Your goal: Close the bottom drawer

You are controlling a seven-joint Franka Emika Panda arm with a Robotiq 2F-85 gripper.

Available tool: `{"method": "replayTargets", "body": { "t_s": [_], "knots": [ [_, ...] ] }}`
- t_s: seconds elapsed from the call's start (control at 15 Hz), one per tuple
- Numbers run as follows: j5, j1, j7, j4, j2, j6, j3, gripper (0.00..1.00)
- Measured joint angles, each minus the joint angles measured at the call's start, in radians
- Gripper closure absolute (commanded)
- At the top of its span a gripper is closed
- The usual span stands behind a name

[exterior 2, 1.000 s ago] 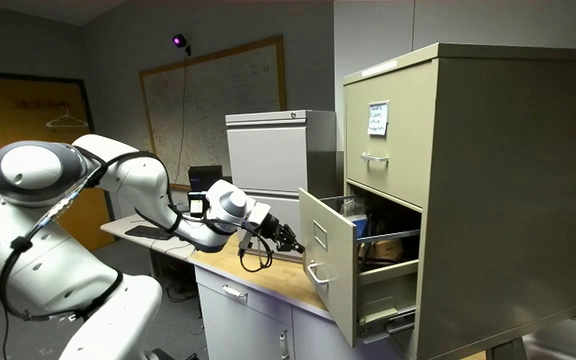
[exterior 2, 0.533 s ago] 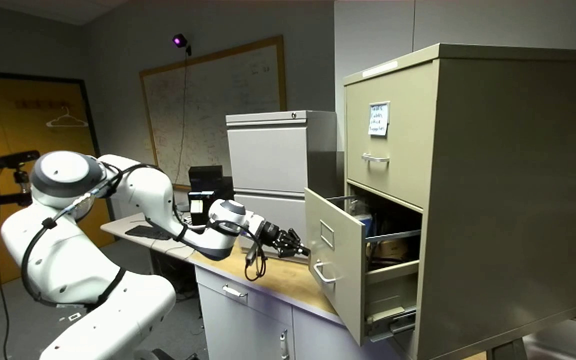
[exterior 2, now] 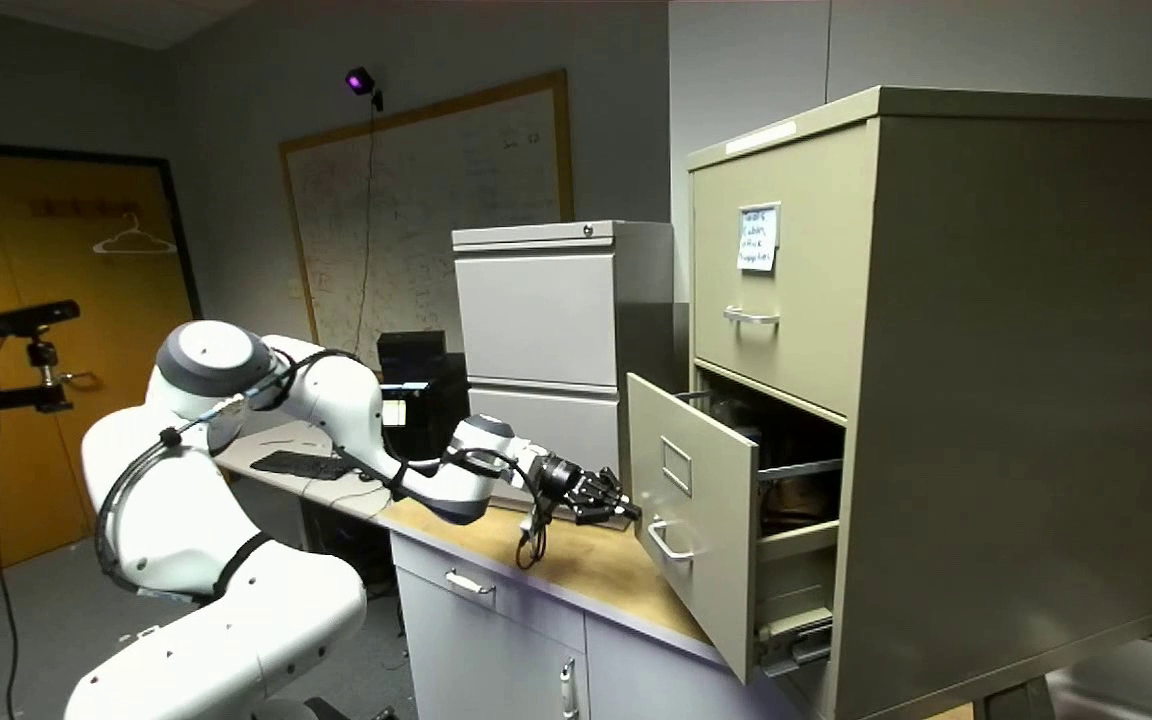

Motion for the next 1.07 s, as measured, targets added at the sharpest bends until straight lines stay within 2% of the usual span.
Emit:
{"method": "replayTargets", "body": {
  "t_s": [0.2,0.4,0.6,0.8,0.93,1.07],
  "knots": [
    [0.09,-0.107,-0.024,0.078,-0.031,-0.083,0.095,1.0],
    [0.202,-0.193,-0.099,0.145,-0.067,-0.135,0.154,0.98],
    [0.293,-0.2,-0.207,0.157,-0.078,-0.115,0.148,0.96],
    [0.347,-0.117,-0.3,0.106,-0.072,0.001,0.071,0.97],
    [0.363,0.002,-0.365,0.044,-0.064,0.098,-0.035,0.97],
    [0.377,0.156,-0.439,-0.041,-0.05,0.188,-0.169,0.96]
  ]
}}
